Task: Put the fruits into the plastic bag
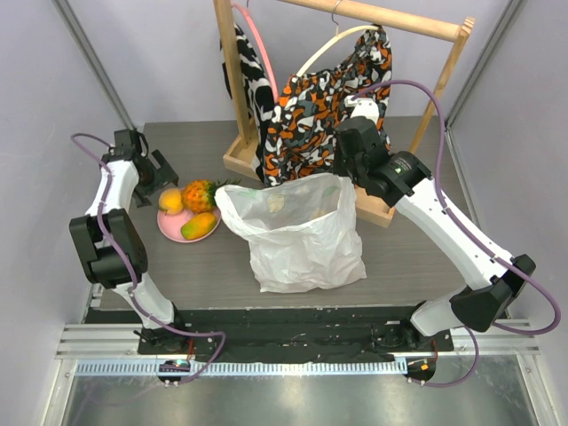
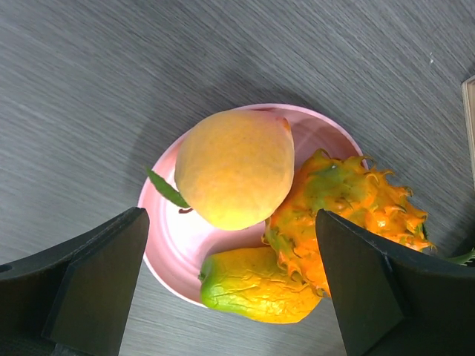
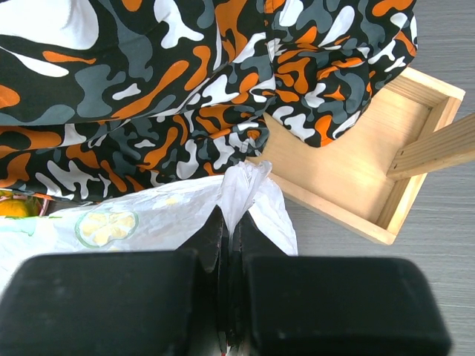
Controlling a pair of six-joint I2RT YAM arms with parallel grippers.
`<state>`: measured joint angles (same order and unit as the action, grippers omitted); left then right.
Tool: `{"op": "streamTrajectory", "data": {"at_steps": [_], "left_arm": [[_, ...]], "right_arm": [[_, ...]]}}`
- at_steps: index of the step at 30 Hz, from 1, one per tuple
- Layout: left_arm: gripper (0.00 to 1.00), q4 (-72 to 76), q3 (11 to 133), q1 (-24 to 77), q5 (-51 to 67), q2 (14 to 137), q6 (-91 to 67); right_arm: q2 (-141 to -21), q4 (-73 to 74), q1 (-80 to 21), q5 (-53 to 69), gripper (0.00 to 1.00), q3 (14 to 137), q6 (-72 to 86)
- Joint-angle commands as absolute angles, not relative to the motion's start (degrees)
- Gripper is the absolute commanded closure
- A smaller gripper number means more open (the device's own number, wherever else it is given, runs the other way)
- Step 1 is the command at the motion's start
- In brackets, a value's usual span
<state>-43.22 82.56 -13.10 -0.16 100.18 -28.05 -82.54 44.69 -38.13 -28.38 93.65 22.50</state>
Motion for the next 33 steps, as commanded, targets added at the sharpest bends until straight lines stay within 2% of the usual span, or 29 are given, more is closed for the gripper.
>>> {"op": "streamTrajectory", "data": {"at_steps": [1,12,22,33], "left_arm": [[0.0,-40.69,82.18,-13.97,2.9,100.46,-28.21],[0.0,-38.41,76.56,-14.15,3.43,100.81,-28.92],[0.01,-37.27,76.73,-14.68,4.13,103.53,-27.34],[0.13,-37.62,78.31,-15.29,5.97,105.38,-25.75]], "right_arm": [[-82.79,43.42,-37.88,-29.27,0.99,96.59,21.88],[-82.88,43.5,-37.62,-29.53,0.99,96.68,21.88],[-82.71,43.59,-37.62,-29.36,0.99,96.59,22.24],[-83.5,43.68,-37.44,-29.62,0.99,97.29,22.06]]}}
